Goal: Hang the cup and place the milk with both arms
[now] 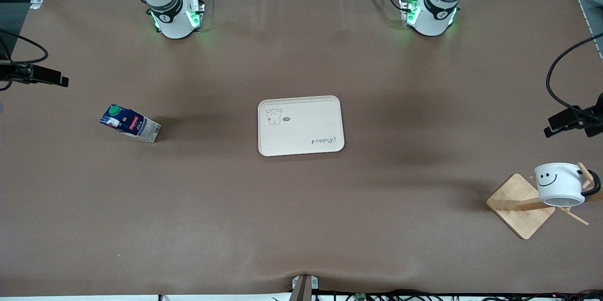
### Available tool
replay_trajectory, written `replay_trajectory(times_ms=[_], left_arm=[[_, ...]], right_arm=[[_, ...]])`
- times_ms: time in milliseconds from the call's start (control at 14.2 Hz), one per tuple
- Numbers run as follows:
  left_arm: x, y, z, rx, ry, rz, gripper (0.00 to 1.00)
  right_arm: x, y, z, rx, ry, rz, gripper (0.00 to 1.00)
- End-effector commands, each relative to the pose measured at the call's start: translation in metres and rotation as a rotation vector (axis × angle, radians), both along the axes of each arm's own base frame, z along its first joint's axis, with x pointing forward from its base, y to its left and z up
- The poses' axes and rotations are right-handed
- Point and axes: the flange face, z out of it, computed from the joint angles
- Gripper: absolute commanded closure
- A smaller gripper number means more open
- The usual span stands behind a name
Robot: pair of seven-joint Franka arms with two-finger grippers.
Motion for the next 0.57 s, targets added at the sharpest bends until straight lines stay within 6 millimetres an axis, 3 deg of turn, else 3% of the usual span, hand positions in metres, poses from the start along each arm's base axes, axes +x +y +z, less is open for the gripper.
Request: replay_trajectory(times_ms=[0,283,424,495], left_arm=[[-0.018,-0.013,0.03,0.013,0.002,0.014,0.0],[-0.024,-0.01,0.033,0.015,0.029,0.013,0.0],[-0.023,-0.012,0.046,0.012,0.004,0.01,0.0],[-0.024,-0.015,0.052,0.013,-0.008,0.006,0.0]], right_arm=[[-0.034,-0.008,0.027,-0.024,-0.088,-0.043,0.0],[-0.08,0.003,0.021,-0.048,-0.235,-0.103,0.0],[-0.083,0.006,0.035,-0.043,-0.219,-0.095,0.0],[-0.074,0.004,0.035,-0.042,-0.207,-0.091,0.0]])
